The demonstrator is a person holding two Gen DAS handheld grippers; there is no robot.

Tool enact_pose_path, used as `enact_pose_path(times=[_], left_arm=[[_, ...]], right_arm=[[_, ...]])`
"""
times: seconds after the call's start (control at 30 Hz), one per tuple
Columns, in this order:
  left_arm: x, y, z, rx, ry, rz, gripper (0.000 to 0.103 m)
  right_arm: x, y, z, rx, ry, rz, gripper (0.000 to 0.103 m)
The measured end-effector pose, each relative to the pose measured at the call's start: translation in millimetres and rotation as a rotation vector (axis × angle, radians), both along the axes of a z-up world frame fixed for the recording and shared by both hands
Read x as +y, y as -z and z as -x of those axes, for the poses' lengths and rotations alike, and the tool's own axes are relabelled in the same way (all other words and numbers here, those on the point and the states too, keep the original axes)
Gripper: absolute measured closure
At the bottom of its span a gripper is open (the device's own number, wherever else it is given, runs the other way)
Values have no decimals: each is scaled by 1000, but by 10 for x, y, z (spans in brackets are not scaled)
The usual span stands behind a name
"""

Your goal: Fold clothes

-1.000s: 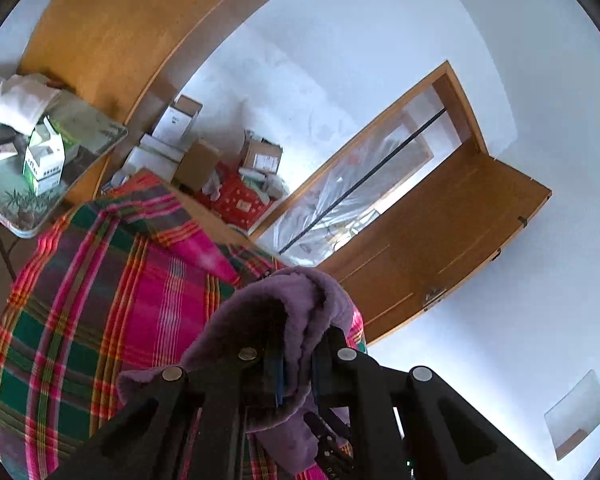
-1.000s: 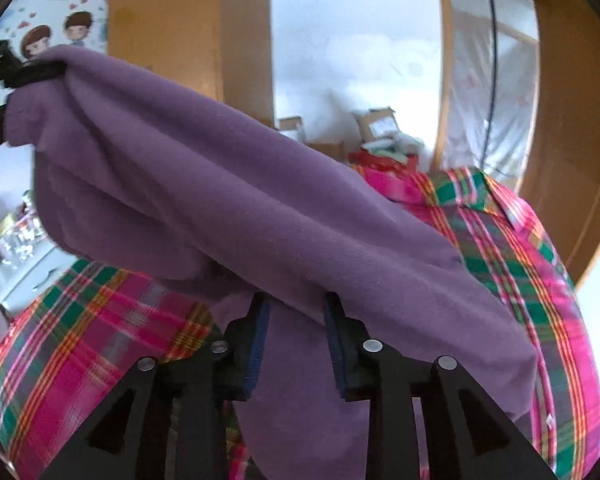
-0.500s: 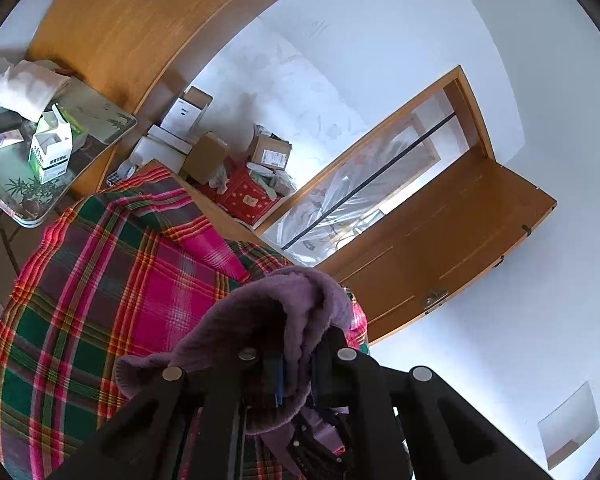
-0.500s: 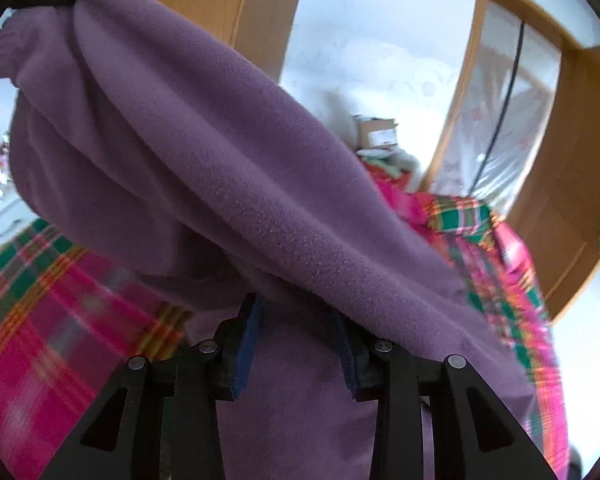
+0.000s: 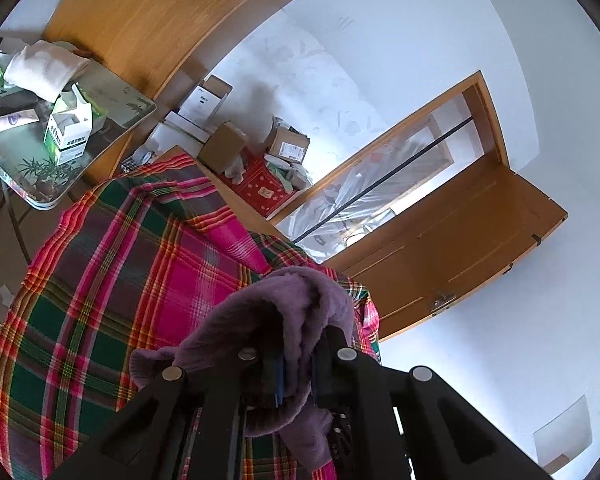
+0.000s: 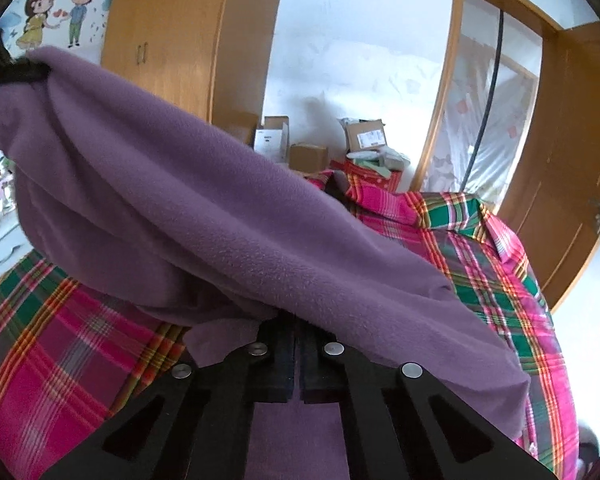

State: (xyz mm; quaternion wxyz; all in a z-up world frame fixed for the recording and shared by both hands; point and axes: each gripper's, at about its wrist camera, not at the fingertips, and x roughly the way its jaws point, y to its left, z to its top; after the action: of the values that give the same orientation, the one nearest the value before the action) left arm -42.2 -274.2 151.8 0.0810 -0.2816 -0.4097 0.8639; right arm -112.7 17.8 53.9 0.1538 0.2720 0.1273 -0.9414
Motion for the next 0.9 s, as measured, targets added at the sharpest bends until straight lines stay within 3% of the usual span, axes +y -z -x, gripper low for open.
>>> enact_pose_path(times=[0.3, 0.43, 0.5, 0.57, 0.9], left_arm=[[-61, 103, -15, -27, -3, -27, 94], [-49, 90, -39, -20, 9, -26, 94], [-43, 76, -48, -17, 12, -25, 94], [-37, 64, -60, -16, 15, -21, 94], [-50, 60, -75, -19, 20, -32, 94]], right_arm=[[119, -132, -278, -34, -85, 58, 103], [196, 6, -165, -263, -181, 318, 99], [159, 58, -155, -295, -194, 386, 91], [95, 93, -140, -314, -223, 445, 76], [193, 377, 267, -505, -189, 891, 66]])
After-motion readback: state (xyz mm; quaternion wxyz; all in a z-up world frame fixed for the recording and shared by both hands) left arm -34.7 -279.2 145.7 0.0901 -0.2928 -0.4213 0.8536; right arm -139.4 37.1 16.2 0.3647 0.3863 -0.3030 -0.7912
